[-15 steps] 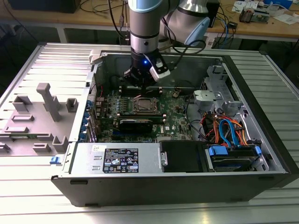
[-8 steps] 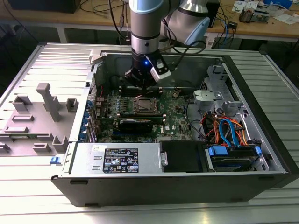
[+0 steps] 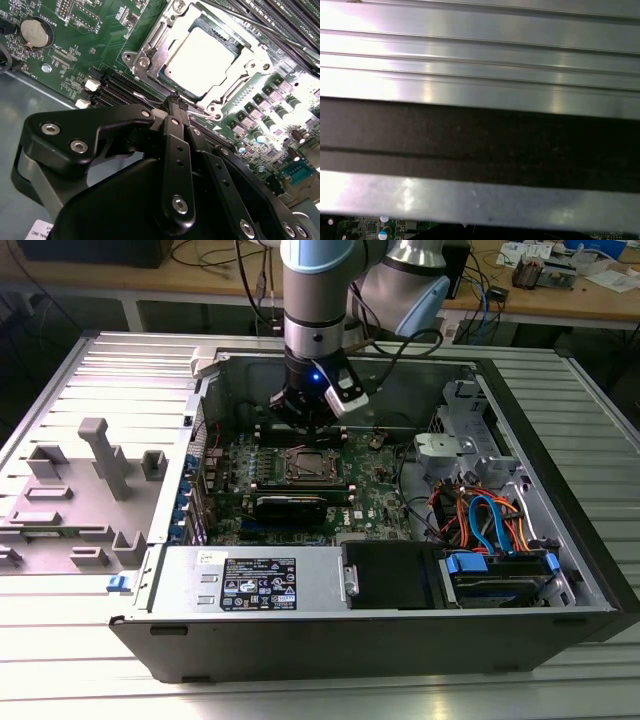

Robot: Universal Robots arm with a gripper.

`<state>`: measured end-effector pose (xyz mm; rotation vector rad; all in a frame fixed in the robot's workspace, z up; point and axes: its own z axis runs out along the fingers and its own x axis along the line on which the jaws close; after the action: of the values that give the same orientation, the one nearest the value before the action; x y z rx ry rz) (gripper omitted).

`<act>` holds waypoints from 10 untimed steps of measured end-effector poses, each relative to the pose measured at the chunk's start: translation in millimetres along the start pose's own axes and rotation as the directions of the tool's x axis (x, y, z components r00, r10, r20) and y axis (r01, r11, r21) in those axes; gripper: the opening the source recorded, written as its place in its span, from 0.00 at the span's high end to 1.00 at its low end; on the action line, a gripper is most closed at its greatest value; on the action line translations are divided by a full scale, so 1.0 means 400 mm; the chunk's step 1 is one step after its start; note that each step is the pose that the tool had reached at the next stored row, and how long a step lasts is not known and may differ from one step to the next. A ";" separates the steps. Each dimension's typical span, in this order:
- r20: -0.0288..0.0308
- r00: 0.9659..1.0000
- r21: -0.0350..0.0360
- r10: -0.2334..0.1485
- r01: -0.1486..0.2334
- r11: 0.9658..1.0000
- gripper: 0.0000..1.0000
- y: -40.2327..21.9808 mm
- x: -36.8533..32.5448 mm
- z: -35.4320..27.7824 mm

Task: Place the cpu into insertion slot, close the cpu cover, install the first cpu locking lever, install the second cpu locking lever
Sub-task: 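Install the first cpu locking lever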

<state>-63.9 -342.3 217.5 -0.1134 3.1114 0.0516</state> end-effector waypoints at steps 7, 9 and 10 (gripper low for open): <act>0.000 1.000 -0.002 0.000 0.000 1.000 0.89 -0.001 -0.009 0.006; 0.000 1.000 -0.002 0.000 0.000 1.000 0.89 -0.001 -0.011 0.009; 0.000 1.000 -0.002 0.000 0.000 1.000 0.89 -0.001 -0.012 0.009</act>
<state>-59.1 -342.3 213.9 -0.1132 3.1112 0.0548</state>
